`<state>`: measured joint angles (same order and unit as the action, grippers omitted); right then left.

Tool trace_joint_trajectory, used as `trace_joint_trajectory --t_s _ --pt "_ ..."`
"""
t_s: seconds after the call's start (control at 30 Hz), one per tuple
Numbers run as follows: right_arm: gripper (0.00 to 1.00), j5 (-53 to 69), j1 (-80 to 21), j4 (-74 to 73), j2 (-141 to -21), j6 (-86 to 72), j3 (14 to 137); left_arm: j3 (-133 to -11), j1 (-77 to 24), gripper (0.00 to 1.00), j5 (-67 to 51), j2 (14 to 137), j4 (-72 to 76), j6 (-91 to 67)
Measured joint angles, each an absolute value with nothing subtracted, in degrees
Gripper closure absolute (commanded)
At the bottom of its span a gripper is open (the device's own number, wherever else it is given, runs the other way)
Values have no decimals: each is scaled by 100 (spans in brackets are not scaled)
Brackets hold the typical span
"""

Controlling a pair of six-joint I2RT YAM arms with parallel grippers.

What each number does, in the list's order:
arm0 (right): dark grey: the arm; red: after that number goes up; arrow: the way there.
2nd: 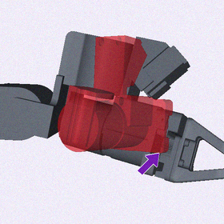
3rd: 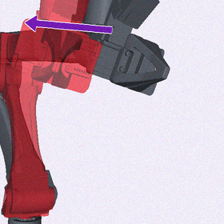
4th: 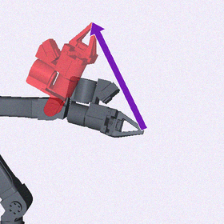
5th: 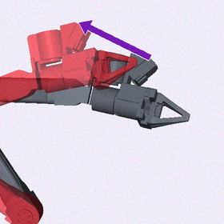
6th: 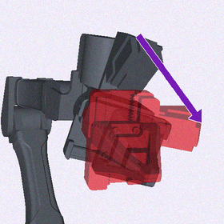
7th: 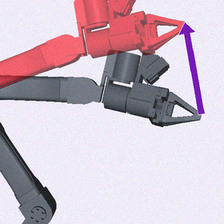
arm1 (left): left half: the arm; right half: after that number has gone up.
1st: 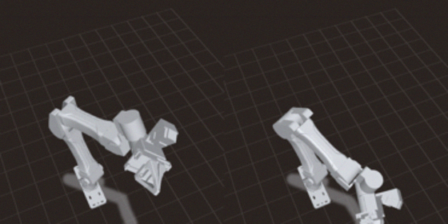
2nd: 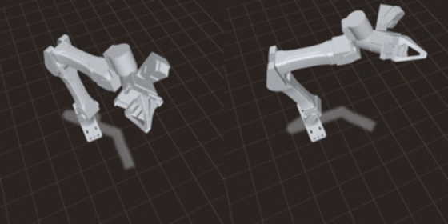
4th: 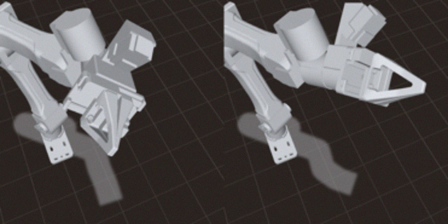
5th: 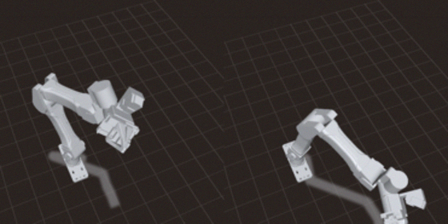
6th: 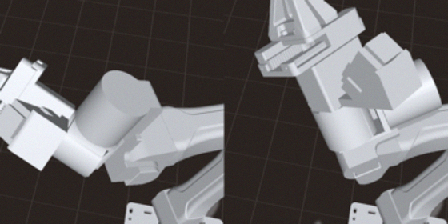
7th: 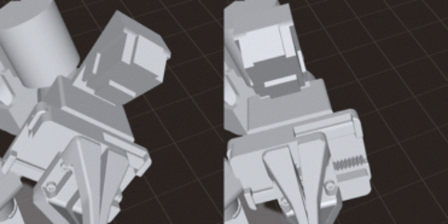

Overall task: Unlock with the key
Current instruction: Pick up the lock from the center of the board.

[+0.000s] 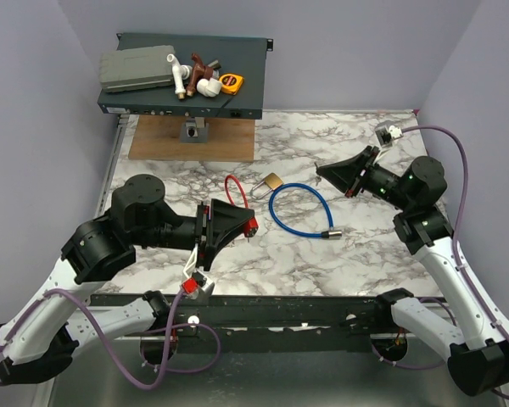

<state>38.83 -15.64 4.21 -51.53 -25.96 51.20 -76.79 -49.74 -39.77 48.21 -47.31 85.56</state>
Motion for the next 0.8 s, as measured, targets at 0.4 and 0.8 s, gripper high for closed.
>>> trace_joint_trajectory --t_s 0.4,0.8 --pt "99 4209 -1564 672 -5321 -2696 5120 -7679 -5113 100 -4060 4768 -4112 8399" --pt "99 4342 -1564 784 -5402 -2742 5120 -7679 -5164 100 -4163 4751 -3590 7695"
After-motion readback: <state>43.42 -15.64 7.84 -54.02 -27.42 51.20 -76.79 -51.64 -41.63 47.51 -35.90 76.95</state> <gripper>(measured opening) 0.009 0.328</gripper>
